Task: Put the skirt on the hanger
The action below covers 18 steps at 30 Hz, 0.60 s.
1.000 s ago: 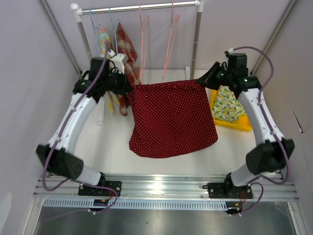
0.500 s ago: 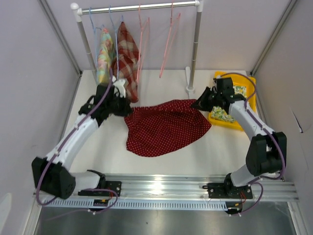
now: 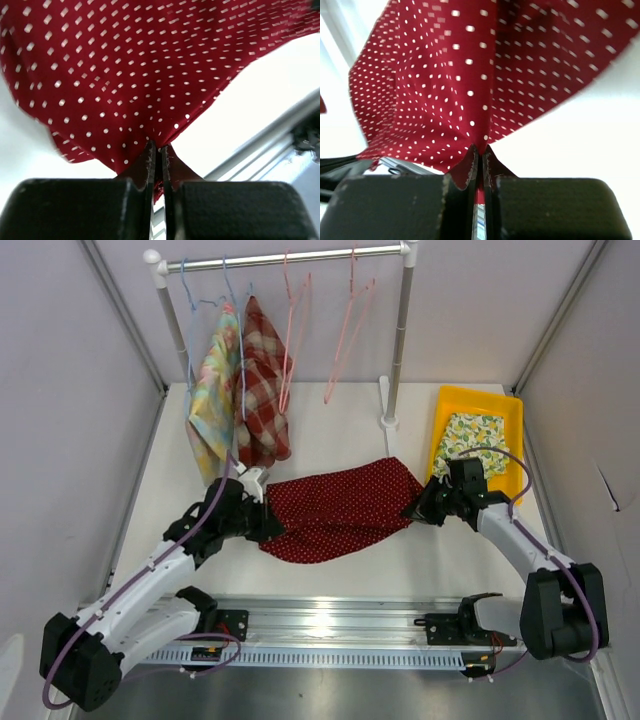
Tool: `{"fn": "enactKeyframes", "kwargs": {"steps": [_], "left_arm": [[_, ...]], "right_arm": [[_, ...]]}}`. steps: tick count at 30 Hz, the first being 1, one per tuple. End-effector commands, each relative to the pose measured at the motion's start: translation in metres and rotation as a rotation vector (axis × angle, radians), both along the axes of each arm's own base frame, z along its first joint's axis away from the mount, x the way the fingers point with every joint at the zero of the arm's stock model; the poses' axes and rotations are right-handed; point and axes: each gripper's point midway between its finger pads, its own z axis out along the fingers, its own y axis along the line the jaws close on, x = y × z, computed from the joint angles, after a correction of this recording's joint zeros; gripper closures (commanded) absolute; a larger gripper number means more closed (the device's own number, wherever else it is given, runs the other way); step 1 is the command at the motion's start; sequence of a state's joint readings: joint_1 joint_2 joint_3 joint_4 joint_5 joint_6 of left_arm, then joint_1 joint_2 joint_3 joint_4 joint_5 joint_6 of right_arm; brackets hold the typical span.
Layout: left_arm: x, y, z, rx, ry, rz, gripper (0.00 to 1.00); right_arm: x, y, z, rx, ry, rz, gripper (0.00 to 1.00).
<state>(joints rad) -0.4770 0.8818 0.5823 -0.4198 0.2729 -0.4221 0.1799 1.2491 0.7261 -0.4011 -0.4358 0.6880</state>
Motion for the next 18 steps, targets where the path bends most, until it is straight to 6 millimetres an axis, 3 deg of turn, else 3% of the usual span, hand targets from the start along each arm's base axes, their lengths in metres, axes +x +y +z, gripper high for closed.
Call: {"fn": "enactKeyframes", "kwargs": {"steps": [1, 2, 4, 5, 6, 8, 11, 14, 18], "left_arm": [[-0.002, -0.012, 0.013, -0.052, -0.014, 0.014, 0.90], [-0.004, -0.012, 0.009, -0.052, -0.007, 0.012, 0.86], [-0.009, -0.014, 0.007, -0.066, 0.007, 0.004, 0.96], [-0.010, -0.014, 0.007, -0.075, 0.006, 0.003, 0.95], [-0.012, -0.015, 0.010, -0.088, -0.002, 0.001, 0.87], [-0.013, -0.017, 0.016, -0.103, -0.006, -0.008, 0.92], [-0.016, -0.018, 0.028, -0.114, -0.023, -0.030, 0.87], [-0.023, -0.022, 0.039, -0.125, -0.012, -0.076, 0.57], [-0.023, -0.019, 0.070, -0.130, -0.088, -0.093, 0.45]], "right_arm": [[0.008, -0.017, 0.008, -0.045, -0.090, -0.061, 1.00], [0.006, -0.019, 0.006, -0.046, -0.086, -0.064, 0.99], [0.004, -0.022, 0.002, -0.046, -0.075, -0.068, 0.99], [0.003, -0.022, -0.001, -0.048, -0.065, -0.066, 0.99], [0.003, -0.022, -0.002, -0.049, -0.065, -0.065, 0.99], [0.003, -0.022, -0.003, -0.046, -0.064, -0.063, 0.99], [0.004, -0.024, -0.002, -0.054, -0.065, -0.063, 0.99], [0.003, -0.024, -0.001, -0.058, -0.068, -0.057, 0.92], [0.003, -0.023, 0.005, -0.053, -0.079, -0.051, 0.72]]}}
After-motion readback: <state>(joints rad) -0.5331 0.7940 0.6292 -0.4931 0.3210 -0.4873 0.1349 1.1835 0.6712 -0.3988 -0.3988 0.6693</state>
